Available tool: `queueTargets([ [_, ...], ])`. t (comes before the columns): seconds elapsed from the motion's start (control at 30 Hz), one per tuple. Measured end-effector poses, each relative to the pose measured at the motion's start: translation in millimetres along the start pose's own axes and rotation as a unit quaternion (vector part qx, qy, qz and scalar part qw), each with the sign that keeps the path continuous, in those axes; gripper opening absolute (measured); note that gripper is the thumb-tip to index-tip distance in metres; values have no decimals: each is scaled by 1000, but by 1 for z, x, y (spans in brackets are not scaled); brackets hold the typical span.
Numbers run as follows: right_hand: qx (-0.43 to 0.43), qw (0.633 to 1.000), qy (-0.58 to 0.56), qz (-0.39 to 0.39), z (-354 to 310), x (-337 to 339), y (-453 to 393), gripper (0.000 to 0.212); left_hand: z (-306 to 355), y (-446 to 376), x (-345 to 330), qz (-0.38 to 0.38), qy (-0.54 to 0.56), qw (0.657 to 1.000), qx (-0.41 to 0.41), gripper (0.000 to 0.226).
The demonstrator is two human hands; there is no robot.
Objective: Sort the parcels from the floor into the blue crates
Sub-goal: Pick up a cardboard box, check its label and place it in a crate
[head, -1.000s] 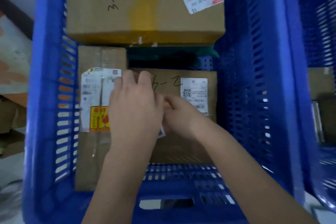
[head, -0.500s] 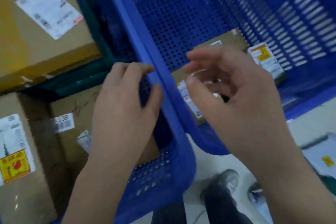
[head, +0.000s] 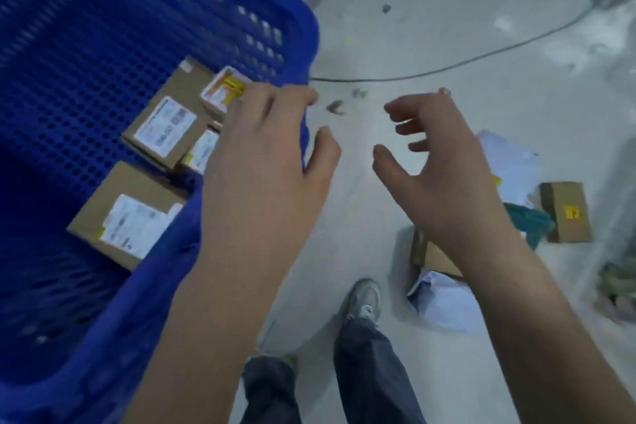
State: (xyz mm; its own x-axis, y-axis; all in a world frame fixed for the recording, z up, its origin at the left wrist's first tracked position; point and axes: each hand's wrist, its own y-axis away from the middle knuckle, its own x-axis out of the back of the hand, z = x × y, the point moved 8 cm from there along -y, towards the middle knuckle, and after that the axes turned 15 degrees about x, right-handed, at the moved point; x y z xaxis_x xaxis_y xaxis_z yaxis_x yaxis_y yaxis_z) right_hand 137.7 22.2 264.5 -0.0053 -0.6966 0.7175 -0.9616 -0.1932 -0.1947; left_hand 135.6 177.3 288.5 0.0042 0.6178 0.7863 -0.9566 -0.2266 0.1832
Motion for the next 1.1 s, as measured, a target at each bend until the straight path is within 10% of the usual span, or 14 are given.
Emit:
queueTargets([
  [0.2, -141, 988, 20, -66, 139, 24, 49, 38, 68, 2, -161, -150, -136, 974, -98, 36],
  [0.43, -274, 959, -8, -72, 275, 40, 127, 36, 88, 9, -324, -285, -393, 848, -212, 34],
  [0.7, -601, 776, -165, -102, 367, -4, 322, 20, 69, 35, -438, -383, -512, 748, -177, 42],
  [1.1, -628, 772, -84, 50, 521, -51, 390, 55, -23, 72, -636, -525, -321, 782, 103, 57],
])
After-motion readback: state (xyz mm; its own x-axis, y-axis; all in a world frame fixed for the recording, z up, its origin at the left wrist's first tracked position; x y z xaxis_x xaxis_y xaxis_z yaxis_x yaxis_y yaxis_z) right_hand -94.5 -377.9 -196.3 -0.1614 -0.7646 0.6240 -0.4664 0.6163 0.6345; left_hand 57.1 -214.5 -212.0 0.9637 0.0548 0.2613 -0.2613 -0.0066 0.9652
